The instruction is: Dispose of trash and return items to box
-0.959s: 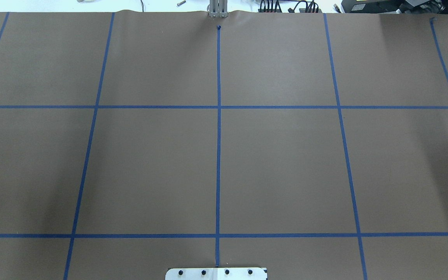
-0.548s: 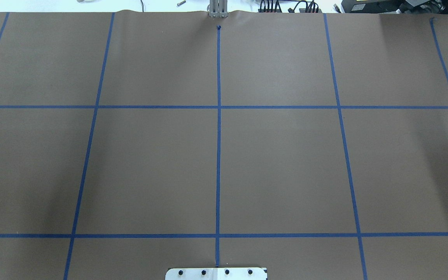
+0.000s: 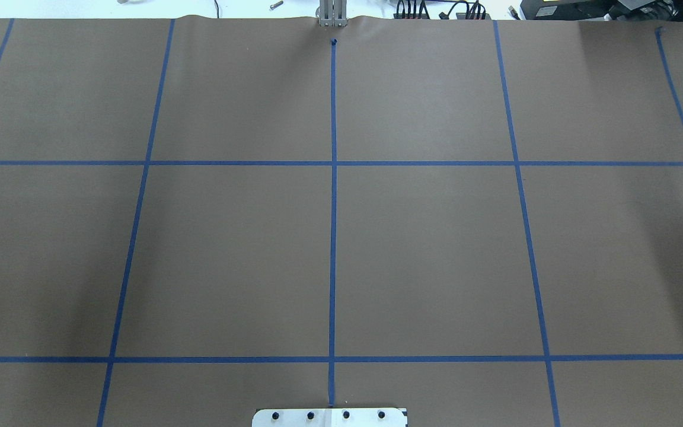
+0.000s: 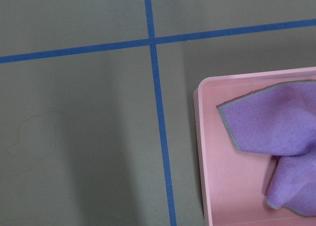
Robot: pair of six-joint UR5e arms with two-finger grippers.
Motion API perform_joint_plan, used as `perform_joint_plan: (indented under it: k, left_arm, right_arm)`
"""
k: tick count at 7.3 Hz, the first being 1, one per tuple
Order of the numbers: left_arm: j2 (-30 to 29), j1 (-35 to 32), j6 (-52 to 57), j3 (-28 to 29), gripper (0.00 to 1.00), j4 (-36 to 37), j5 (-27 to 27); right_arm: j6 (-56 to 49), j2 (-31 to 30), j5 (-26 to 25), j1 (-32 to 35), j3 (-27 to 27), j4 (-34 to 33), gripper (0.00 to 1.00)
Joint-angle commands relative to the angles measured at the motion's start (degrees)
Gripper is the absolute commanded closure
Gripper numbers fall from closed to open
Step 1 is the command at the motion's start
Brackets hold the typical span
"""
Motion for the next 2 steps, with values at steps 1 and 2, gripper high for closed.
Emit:
perform_joint_plan:
  k: [1,2]
  left_arm:
    - [-0.39,-0.02,-0.02,0.14,0.01,0.0,2.09]
    - [-0.3,-0.02,-0.11,0.14,0.01,0.0,2.09]
  right_arm:
    - [0.0,-0.01,0.0,0.0,0.35,0.0,0.0]
    - [0.0,-0.01,0.09,0.09,0.44,0.0,0.0]
